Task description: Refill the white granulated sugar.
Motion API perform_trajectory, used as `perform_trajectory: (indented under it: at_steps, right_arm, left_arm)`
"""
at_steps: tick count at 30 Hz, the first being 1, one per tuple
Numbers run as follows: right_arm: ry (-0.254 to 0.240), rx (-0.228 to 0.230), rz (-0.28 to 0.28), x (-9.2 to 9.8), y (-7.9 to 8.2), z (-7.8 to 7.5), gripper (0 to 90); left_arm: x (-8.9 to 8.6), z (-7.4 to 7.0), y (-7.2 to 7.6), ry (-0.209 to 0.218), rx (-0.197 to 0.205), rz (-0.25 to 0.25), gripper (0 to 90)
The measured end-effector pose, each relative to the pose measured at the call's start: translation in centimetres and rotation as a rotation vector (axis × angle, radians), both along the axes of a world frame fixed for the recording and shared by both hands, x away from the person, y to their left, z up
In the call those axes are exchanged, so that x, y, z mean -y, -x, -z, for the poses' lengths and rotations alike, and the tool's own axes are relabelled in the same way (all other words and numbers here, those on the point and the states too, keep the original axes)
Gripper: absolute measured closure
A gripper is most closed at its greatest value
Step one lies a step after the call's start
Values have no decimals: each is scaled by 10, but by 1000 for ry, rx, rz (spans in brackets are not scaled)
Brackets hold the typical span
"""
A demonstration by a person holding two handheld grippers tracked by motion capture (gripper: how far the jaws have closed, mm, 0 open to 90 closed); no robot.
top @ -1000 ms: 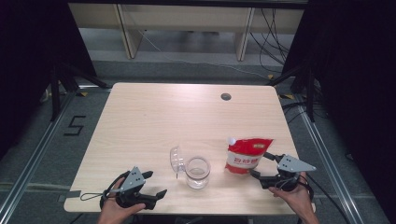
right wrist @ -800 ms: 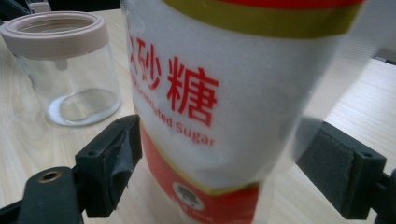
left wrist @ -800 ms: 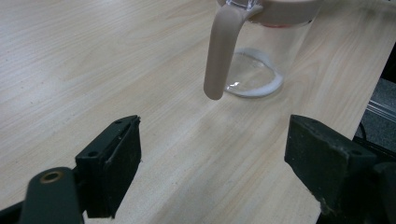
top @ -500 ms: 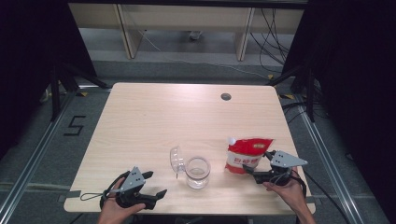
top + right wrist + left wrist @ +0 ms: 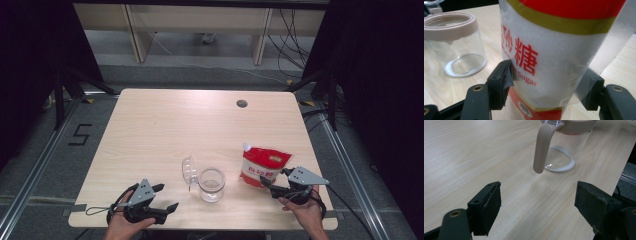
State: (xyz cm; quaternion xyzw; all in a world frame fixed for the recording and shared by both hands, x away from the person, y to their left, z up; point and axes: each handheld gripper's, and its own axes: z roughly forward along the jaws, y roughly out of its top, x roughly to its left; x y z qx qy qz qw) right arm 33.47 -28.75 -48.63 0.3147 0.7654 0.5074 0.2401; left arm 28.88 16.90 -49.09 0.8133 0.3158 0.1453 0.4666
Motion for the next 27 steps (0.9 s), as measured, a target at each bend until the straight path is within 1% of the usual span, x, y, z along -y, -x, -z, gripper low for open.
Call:
perform_trajectory:
  at_steps: [1,2,3,4,5,6,7,8,9,10,11,12,13,14,15,16,17,18,19,20,21,22,23,24,25,26,27]
  right_arm:
    - [-16,-38,8,-2,3,0,385]
    - [-13,-56,45,-5,7,-1,390]
    - [-13,-45,53,-7,7,-1,394]
    - [-13,-46,77,-10,9,-1,398]
    - [-15,-57,102,-13,12,-2,405]
    - [-18,-60,119,-15,14,-2,410]
    - [-23,-51,126,-18,14,-2,414]
    - [-29,-64,164,-21,18,-2,419]
    - [-22,-49,156,-22,18,-2,421]
    - [-33,-72,187,-25,21,-3,422]
    - [-40,-72,196,-27,22,-2,423]
    - [-25,-51,198,-26,21,-2,424]
    - [-41,-65,203,-28,22,-2,425]
    - [-25,-42,199,-28,21,-2,426]
    - [-25,-45,204,-28,22,-2,426]
    - [-39,-54,195,-29,22,-1,427]
    - [-25,-36,193,-27,21,-1,428]
    - [-29,-42,194,-26,21,-1,429]
    - [-32,-39,186,-25,21,-1,429]
    - [-36,-47,174,-24,21,-1,428]
    - [-56,-31,178,-23,21,-1,426]
    - [-64,-23,168,-22,21,-1,421]
    - [-75,-13,158,-20,21,-1,410]
    - [-92,-22,175,-20,23,-2,398]
    - [-101,9,144,-18,21,-2,389]
    - [-111,12,141,-18,21,-1,372]
    - [-103,11,142,-16,21,-1,361]
  left_arm:
    - [0,0,0,8,-6,-6,208]
    - [1,0,1,14,-13,-12,209]
    - [1,0,1,19,-14,-13,209]
    - [1,0,1,12,-11,-12,209]
    - [2,1,1,22,-14,-14,210]
    - [2,1,1,22,-12,-15,210]
    - [2,1,1,13,-2,-3,210]
    - [2,1,2,20,-19,-16,210]
    - [2,0,2,19,-18,-15,210]
    - [2,1,1,26,-17,-10,210]
    - [2,0,2,23,-14,-18,210]
    - [2,0,2,18,-8,-14,210]
    - [1,0,1,9,1,-6,210]
    - [1,-1,1,5,6,-1,211]
    - [2,0,2,22,-14,-16,210]
    - [2,0,2,20,-10,-14,210]
    - [2,0,2,23,-13,-20,210]
    - [3,1,1,27,-18,-13,210]
    - [2,1,2,19,-17,-18,210]
    - [2,0,2,18,-16,-17,210]
    - [2,1,1,30,-15,-15,210]
    - [1,0,1,21,-9,-11,210]
    - [1,0,2,12,-11,-20,210]
    - [1,1,1,23,-6,-20,210]
    - [1,0,1,18,-10,-14,210]
    - [1,1,1,20,-8,-17,210]
    - [1,0,1,8,-8,-17,211]
